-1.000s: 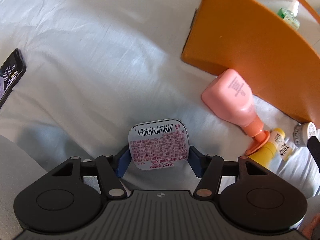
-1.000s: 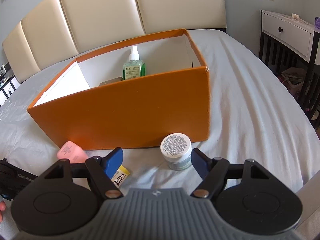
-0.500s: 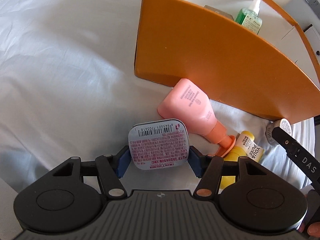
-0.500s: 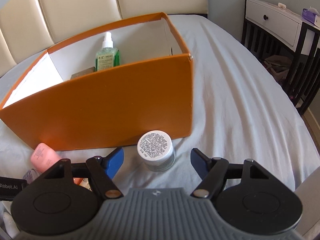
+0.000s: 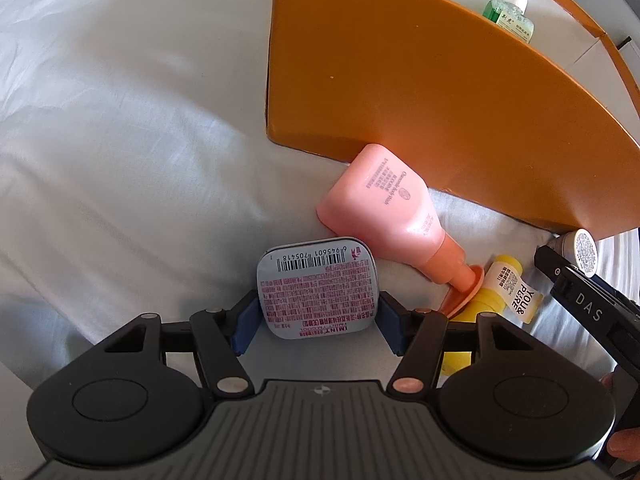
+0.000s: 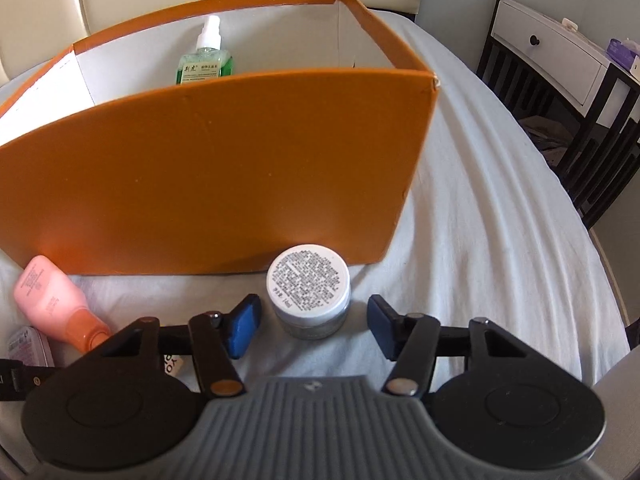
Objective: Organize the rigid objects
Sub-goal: 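Lift the tin with the left tool while the right tool grasps the white jar, then lower the tin into the box with the left tool while the right drops the jar beside it, then grasp the pink pump bottle with the left tool while the right grasps the yellow tube, then lift the pink bottle and yellow tube and carry both over the box, then lower the pink bottle into the box with the left tool while the right releases the tube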
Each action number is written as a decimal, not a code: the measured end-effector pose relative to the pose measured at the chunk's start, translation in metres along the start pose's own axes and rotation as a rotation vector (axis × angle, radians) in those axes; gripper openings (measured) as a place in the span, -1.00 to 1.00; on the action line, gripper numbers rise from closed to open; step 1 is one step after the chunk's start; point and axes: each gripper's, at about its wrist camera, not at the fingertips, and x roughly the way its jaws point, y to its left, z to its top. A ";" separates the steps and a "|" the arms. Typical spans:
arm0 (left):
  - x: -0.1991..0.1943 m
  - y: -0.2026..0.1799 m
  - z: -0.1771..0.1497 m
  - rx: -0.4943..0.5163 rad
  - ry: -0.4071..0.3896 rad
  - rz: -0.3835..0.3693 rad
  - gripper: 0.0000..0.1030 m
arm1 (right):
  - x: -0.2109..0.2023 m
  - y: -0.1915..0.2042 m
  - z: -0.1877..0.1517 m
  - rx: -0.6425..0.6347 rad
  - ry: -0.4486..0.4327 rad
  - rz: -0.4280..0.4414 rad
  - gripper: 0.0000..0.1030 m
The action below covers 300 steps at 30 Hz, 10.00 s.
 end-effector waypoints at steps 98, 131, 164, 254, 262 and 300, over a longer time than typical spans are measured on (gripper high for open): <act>-0.011 -0.185 0.128 0.646 0.196 -0.114 0.40 | -0.002 0.002 0.161 -1.018 0.059 0.327 0.13; -0.133 -0.134 0.042 0.717 -0.279 -0.202 0.34 | -0.096 -0.008 0.117 -0.583 -0.119 0.366 0.27; -0.034 -0.079 -0.088 1.645 -0.340 0.309 0.32 | -0.021 0.040 -0.005 0.095 0.234 0.445 -0.09; -0.162 -0.071 0.019 0.407 -0.356 -0.291 -0.08 | -0.154 -0.073 0.064 0.034 -0.170 0.485 -0.61; -0.139 -0.092 0.075 0.366 -0.338 -0.309 -0.08 | -0.119 -0.060 0.130 -0.067 -0.173 0.426 -0.61; -0.031 -0.111 0.144 0.228 -0.116 -0.321 -0.08 | -0.013 -0.044 0.182 -0.177 0.073 0.240 -0.42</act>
